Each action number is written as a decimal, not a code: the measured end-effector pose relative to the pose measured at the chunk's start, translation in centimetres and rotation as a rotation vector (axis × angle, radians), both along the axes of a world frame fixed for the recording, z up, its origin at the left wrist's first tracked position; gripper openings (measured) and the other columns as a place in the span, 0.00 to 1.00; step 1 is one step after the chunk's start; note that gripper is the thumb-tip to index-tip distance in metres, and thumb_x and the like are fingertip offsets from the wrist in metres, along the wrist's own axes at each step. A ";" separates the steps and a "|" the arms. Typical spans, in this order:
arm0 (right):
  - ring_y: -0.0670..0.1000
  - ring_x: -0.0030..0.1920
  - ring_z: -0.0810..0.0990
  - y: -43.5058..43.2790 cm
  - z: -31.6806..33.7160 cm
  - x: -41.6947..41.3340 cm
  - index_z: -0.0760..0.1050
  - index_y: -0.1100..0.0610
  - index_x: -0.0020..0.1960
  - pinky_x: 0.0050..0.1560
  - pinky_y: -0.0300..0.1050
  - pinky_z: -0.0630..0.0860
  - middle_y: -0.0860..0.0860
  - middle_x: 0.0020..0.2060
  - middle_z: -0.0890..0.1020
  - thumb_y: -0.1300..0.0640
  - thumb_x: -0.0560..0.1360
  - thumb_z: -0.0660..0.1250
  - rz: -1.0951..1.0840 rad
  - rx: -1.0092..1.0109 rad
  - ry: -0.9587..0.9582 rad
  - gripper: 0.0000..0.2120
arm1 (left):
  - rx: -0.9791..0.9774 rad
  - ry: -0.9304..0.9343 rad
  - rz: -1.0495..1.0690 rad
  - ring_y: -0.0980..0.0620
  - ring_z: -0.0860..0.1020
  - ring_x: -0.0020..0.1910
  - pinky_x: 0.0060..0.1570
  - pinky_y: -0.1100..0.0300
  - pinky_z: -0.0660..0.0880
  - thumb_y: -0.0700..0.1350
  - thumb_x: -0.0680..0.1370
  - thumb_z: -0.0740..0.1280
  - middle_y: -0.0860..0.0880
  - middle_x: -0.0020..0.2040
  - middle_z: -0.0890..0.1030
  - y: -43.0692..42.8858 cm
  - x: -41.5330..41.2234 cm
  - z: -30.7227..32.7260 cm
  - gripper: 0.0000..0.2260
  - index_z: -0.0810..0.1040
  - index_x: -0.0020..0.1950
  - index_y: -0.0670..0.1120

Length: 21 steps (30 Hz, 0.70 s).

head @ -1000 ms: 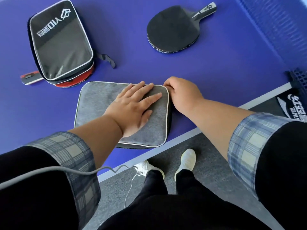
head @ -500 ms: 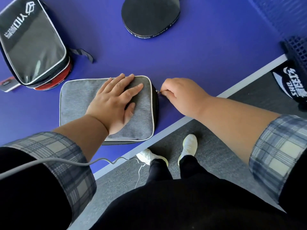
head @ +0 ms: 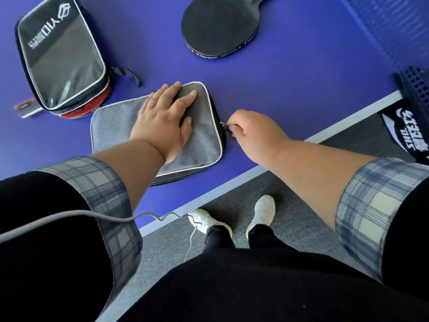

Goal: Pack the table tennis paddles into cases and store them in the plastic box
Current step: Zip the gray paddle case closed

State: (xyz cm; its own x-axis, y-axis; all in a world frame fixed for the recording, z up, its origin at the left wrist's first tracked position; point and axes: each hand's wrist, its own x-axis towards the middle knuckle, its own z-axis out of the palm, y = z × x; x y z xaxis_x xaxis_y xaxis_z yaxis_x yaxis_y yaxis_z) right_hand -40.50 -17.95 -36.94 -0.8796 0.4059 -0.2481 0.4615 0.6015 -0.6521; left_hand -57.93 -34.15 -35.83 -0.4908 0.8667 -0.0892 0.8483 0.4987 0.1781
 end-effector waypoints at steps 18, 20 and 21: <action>0.58 0.49 0.77 3.4 0.5 -2.8 0.76 0.56 0.55 0.48 0.52 0.74 0.55 0.50 0.80 0.55 0.83 0.57 -0.243 0.185 -0.154 0.10 | -0.201 0.047 -0.459 0.44 0.46 0.80 0.77 0.44 0.43 0.63 0.79 0.45 0.48 0.82 0.49 -1.5 -2.4 0.2 0.28 0.53 0.80 0.60; 0.59 0.50 0.76 3.1 0.7 -2.3 0.75 0.56 0.57 0.48 0.53 0.73 0.56 0.52 0.79 0.55 0.83 0.56 -0.218 0.196 -0.184 0.11 | -0.183 0.052 -0.455 0.44 0.47 0.80 0.77 0.45 0.43 0.63 0.79 0.45 0.48 0.82 0.50 -1.2 -2.3 0.2 0.28 0.54 0.80 0.59; 0.59 0.49 0.76 3.1 0.8 -1.9 0.75 0.56 0.57 0.48 0.53 0.73 0.56 0.52 0.79 0.55 0.83 0.55 -0.209 0.199 -0.198 0.11 | -0.180 0.052 -0.454 0.44 0.47 0.80 0.78 0.44 0.43 0.63 0.79 0.45 0.49 0.82 0.49 -1.2 -2.4 0.2 0.28 0.53 0.80 0.59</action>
State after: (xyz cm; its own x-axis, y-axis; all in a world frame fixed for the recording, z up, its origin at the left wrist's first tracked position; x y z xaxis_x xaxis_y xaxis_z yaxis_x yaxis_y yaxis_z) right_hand -42.37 -14.86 -36.19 -0.7151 0.6295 -0.3039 0.6940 0.5870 -0.4169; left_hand -60.30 -35.31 -35.61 -0.0749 0.9672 -0.2427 0.9926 0.0956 0.0746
